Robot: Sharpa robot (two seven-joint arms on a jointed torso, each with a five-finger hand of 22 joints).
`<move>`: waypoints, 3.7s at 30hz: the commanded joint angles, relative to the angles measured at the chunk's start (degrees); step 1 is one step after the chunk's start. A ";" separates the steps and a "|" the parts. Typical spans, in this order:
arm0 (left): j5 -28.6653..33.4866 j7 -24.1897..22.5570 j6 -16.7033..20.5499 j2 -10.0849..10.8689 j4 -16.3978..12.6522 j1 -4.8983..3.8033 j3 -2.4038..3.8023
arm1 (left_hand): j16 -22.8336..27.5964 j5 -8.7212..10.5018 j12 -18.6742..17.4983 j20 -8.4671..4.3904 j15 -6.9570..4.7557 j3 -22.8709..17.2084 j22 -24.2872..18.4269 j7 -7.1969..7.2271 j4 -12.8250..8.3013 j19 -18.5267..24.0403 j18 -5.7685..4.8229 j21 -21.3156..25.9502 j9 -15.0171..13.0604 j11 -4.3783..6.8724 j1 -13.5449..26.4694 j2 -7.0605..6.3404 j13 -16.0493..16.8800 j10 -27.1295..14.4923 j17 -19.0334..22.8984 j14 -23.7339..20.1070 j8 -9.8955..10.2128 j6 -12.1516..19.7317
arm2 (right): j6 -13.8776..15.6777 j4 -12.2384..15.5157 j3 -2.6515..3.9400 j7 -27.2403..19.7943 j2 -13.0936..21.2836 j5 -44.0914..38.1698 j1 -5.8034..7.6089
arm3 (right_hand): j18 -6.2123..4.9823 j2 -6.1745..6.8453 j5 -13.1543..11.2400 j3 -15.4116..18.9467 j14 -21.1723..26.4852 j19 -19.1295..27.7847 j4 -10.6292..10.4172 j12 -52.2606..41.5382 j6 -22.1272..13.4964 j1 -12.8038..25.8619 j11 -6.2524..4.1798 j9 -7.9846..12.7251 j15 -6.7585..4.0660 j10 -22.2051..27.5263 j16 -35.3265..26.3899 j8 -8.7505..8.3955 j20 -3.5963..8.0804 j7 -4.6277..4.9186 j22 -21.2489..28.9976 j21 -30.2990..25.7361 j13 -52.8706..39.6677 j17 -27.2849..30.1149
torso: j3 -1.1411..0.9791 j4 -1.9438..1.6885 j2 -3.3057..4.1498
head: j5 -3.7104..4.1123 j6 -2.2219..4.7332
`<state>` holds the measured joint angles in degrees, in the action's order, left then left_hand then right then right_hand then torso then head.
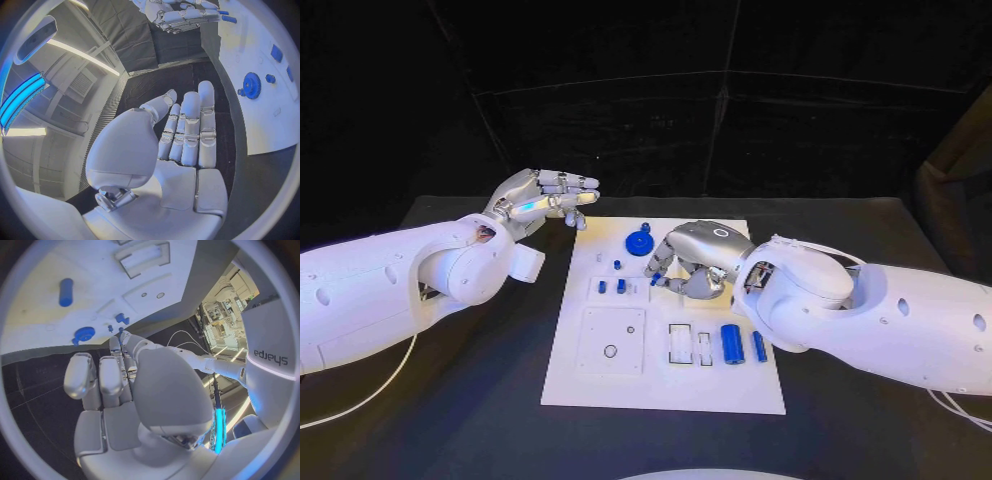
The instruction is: Assemble the parts on the task board
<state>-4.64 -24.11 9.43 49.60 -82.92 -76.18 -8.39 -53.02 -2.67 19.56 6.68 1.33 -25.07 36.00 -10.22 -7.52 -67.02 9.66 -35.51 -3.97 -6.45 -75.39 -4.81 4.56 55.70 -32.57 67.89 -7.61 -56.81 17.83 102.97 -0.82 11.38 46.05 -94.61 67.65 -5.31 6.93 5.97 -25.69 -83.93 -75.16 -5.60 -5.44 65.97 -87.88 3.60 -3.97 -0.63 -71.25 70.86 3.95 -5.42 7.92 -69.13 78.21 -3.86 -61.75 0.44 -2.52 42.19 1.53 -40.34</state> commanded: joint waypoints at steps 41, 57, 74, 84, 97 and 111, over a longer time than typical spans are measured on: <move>0.29 0.09 0.23 -1.63 0.44 -0.10 0.01 | -0.23 -0.13 0.36 0.17 0.02 0.46 -0.12 -0.01 0.06 0.42 0.80 0.27 0.04 -0.04 0.28 0.38 -0.02 0.39 0.09 -0.51 -0.27 -0.52 | -7.31 -6.71 -0.41 -1.58 -8.62 -5.45 -5.83 | 0.58 0.16 0.59 -0.82 -1.41 -0.45 0.43 0.45 -0.57 1.40 0.56 0.03 0.11 0.18 0.22 -0.23 -0.26 0.29 -0.22 0.31 -0.08 0.10 | -0.12 0.15 0.06 | -3.58 -1.98; 0.29 0.24 0.12 -1.52 0.39 -0.10 0.01 | -0.24 -0.13 0.39 0.17 0.02 0.51 -0.15 0.00 0.07 0.44 0.80 0.31 0.04 -0.04 0.30 0.39 -0.04 0.35 0.14 -0.54 -0.28 -0.53 | -9.91 -6.79 -0.41 -0.84 -9.48 -6.70 -5.83 | 0.57 0.34 0.56 -0.81 -1.38 -0.40 0.62 0.43 -0.55 1.75 0.55 0.01 0.12 0.13 0.17 -0.17 -0.29 0.27 -0.18 0.29 -0.11 0.23 | -0.06 0.11 0.04 | -3.54 -2.14; 0.29 0.56 0.01 -1.42 0.59 -0.11 0.01 | -0.24 -0.13 0.39 0.17 0.02 0.51 -0.15 0.00 0.07 0.44 0.80 0.31 0.04 -0.04 0.30 0.39 -0.04 0.35 0.14 -0.54 -0.28 -0.53 | -9.25 -6.66 -0.58 -0.44 -9.90 -7.69 -5.85 | -0.20 3.55 1.63 1.51 -0.19 2.51 -0.16 1.85 -6.05 7.05 2.23 0.38 1.69 6.78 -2.41 -0.55 -1.42 1.80 3.74 -2.20 0.31 3.88 | -0.08 0.14 0.02 | -3.49 -2.12; 0.29 0.67 -0.08 -1.43 0.69 -0.11 0.01 | -0.25 -0.13 0.42 0.17 0.03 0.57 -0.19 0.00 0.05 0.46 0.80 0.36 0.04 -0.05 0.29 0.42 -0.08 0.26 0.22 -0.60 -0.30 -0.54 | -3.37 -6.14 -0.65 -0.43 -8.92 -7.64 -5.87 | -1.75 3.00 2.23 9.09 1.52 6.85 0.33 0.12 -11.33 8.05 2.87 0.10 2.01 13.90 -7.44 -0.24 -2.11 1.63 11.28 -7.66 0.01 10.36 | -0.16 0.12 0.01 | -3.13 -1.76; 0.30 0.85 -0.28 -1.26 0.92 -0.10 0.00 | -0.26 -0.14 0.45 0.17 0.03 0.57 -0.21 0.01 0.03 0.46 0.80 0.38 0.04 -0.04 0.25 0.46 -0.09 0.24 0.25 -0.62 -0.32 -0.56 | -1.94 3.11 -0.23 1.53 3.89 -3.40 -3.60 | -0.86 1.22 3.45 10.70 -0.02 3.19 -0.02 -4.33 -7.13 7.30 1.86 -0.29 1.22 9.65 -5.35 0.95 -1.44 0.88 7.33 -5.17 -0.15 8.00 | -0.12 0.27 -0.07 | -1.94 -0.86; 0.30 0.88 -0.45 -1.34 1.05 -0.10 -0.02 | -0.26 -0.13 0.48 0.17 0.02 0.57 -0.23 0.03 0.01 0.47 0.81 0.40 0.03 -0.03 0.21 0.49 -0.09 0.26 0.28 -0.64 -0.35 -0.60 | -7.07 -0.38 -0.05 4.75 9.59 -5.96 0.36 | -3.12 3.84 3.40 23.16 3.67 11.31 -7.85 -3.72 -11.44 3.05 3.21 0.15 2.47 17.25 -13.99 -0.36 -2.40 -1.79 19.40 -14.27 0.14 19.71 | -0.14 0.20 0.04 | -0.98 0.03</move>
<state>-4.57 -23.04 9.70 48.29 -81.85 -76.19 -8.45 -53.02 -2.67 19.89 6.86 1.33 -24.75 35.88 -10.01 -7.51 -66.83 9.66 -35.51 -3.97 -6.45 -75.39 -4.81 4.55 55.70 -32.35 67.47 -7.60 -57.01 12.83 102.59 -0.89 14.86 55.63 -99.87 67.88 -7.60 10.76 9.19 -2.52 -80.64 -64.30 -13.16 -9.00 54.81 -84.37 6.87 -3.87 1.84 -54.42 57.23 3.92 -7.88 6.18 -49.78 64.13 -3.69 -42.10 0.34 -2.33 42.14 0.51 -40.38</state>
